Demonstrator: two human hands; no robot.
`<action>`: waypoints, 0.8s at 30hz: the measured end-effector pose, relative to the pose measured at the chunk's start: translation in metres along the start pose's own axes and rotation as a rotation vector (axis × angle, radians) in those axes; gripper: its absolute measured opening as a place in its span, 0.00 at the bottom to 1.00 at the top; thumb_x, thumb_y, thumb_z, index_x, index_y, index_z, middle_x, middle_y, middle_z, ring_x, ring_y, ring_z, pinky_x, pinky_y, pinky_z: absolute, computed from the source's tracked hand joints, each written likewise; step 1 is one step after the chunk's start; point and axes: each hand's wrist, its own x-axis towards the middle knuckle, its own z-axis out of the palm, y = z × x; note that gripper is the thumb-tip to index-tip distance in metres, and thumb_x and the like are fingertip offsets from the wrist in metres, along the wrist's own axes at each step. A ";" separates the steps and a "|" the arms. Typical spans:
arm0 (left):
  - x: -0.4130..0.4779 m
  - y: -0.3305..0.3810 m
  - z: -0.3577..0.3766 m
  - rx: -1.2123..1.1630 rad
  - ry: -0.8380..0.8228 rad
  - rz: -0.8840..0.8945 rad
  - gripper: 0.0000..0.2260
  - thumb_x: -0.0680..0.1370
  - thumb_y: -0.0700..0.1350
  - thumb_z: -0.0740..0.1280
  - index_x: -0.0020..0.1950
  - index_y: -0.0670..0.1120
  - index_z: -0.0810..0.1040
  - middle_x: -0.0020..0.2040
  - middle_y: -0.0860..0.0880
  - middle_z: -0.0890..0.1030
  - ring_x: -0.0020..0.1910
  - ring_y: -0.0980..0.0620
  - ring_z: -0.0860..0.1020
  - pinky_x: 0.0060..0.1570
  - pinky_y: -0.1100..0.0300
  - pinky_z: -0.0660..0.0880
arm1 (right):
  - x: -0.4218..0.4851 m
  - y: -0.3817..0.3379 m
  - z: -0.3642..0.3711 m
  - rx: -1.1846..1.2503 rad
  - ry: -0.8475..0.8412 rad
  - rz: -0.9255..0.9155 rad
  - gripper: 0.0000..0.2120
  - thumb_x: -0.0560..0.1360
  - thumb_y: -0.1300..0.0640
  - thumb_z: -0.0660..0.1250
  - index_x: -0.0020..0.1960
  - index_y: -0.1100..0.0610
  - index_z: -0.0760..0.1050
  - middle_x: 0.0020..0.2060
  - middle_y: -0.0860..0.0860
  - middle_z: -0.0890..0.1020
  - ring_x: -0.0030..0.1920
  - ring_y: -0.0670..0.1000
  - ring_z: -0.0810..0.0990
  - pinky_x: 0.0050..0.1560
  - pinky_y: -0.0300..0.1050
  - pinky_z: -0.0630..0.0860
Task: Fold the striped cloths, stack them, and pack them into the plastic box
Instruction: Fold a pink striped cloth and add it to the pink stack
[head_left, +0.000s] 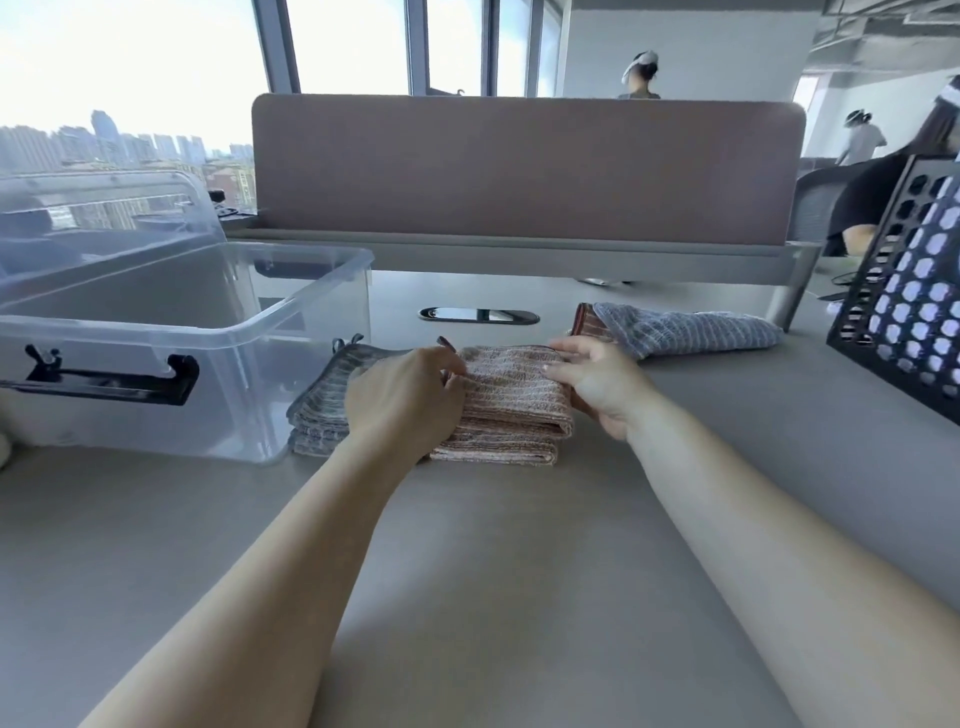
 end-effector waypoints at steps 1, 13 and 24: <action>-0.001 0.000 0.000 0.043 0.012 0.024 0.12 0.79 0.54 0.58 0.59 0.60 0.77 0.56 0.52 0.82 0.56 0.47 0.77 0.53 0.54 0.69 | 0.000 0.001 0.002 -0.046 -0.003 -0.023 0.21 0.75 0.66 0.67 0.67 0.60 0.71 0.64 0.58 0.74 0.56 0.48 0.73 0.56 0.39 0.68; -0.005 -0.001 0.007 0.219 0.030 0.135 0.15 0.79 0.54 0.58 0.63 0.58 0.76 0.67 0.53 0.70 0.66 0.46 0.66 0.63 0.51 0.60 | -0.002 0.011 0.016 -0.487 -0.031 -0.152 0.22 0.79 0.55 0.62 0.72 0.57 0.67 0.71 0.53 0.70 0.70 0.52 0.68 0.69 0.42 0.61; -0.005 0.005 0.029 0.261 -0.328 0.270 0.24 0.81 0.58 0.39 0.77 0.58 0.52 0.78 0.58 0.53 0.77 0.57 0.47 0.70 0.42 0.30 | -0.011 -0.005 0.006 -0.354 -0.093 0.013 0.34 0.74 0.54 0.68 0.76 0.51 0.58 0.69 0.54 0.69 0.59 0.52 0.73 0.43 0.39 0.69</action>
